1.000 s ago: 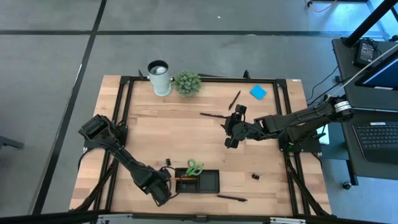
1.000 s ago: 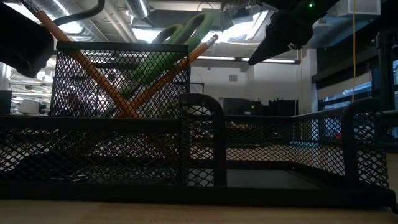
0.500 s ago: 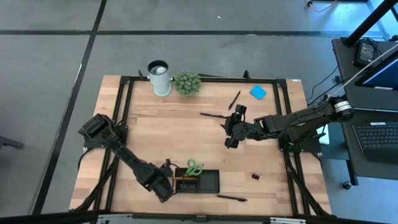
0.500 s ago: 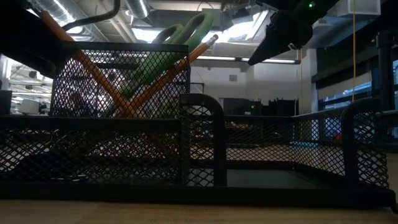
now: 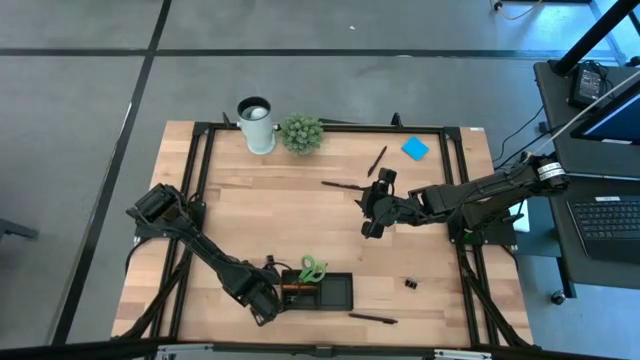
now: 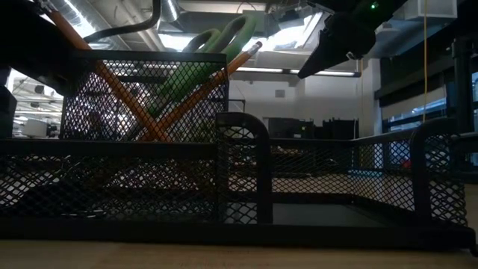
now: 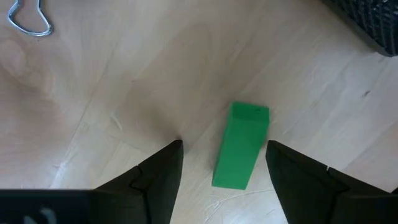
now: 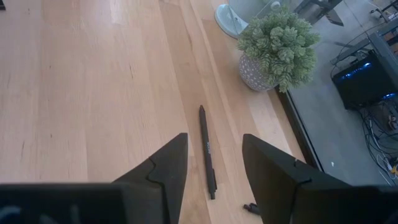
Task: Pick and place office supplies into organizer
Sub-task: Put the green eraser into the black desk organizer
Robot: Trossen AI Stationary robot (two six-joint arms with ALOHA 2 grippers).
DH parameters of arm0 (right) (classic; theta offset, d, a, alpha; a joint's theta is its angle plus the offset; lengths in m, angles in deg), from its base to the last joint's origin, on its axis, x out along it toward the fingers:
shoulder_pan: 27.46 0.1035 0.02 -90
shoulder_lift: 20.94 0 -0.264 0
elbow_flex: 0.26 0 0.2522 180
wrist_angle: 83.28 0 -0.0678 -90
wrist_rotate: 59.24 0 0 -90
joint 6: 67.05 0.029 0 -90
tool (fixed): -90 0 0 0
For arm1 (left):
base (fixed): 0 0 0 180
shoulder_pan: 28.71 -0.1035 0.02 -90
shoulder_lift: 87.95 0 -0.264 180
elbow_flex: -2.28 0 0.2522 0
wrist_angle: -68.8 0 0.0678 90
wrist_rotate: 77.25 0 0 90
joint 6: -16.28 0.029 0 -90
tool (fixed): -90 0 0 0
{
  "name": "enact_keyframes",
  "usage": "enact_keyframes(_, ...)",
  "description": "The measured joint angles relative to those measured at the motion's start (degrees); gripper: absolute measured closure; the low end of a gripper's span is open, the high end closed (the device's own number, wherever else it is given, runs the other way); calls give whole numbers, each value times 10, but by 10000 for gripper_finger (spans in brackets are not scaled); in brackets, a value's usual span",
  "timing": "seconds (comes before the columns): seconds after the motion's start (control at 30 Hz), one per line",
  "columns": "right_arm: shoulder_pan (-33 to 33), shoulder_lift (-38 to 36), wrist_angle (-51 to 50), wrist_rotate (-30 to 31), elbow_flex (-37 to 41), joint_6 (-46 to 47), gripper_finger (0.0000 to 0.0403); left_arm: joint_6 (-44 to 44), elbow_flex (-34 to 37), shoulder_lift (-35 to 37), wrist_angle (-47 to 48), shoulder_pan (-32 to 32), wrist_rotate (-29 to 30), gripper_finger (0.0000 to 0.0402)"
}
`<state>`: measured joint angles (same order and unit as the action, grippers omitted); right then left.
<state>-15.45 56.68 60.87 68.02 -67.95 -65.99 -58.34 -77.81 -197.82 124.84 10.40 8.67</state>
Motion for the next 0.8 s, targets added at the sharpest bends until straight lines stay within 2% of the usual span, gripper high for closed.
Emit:
enact_keyframes(0.63, 0, 0, 0, 0, 0, 0, 247, -1, 3, 0, 17, -2, 16, 317)
enact_keyframes(0.8, 0, 0, 0, 0, 0, -1, 247, 4, -29, -5, 67, -1, 16, 347)
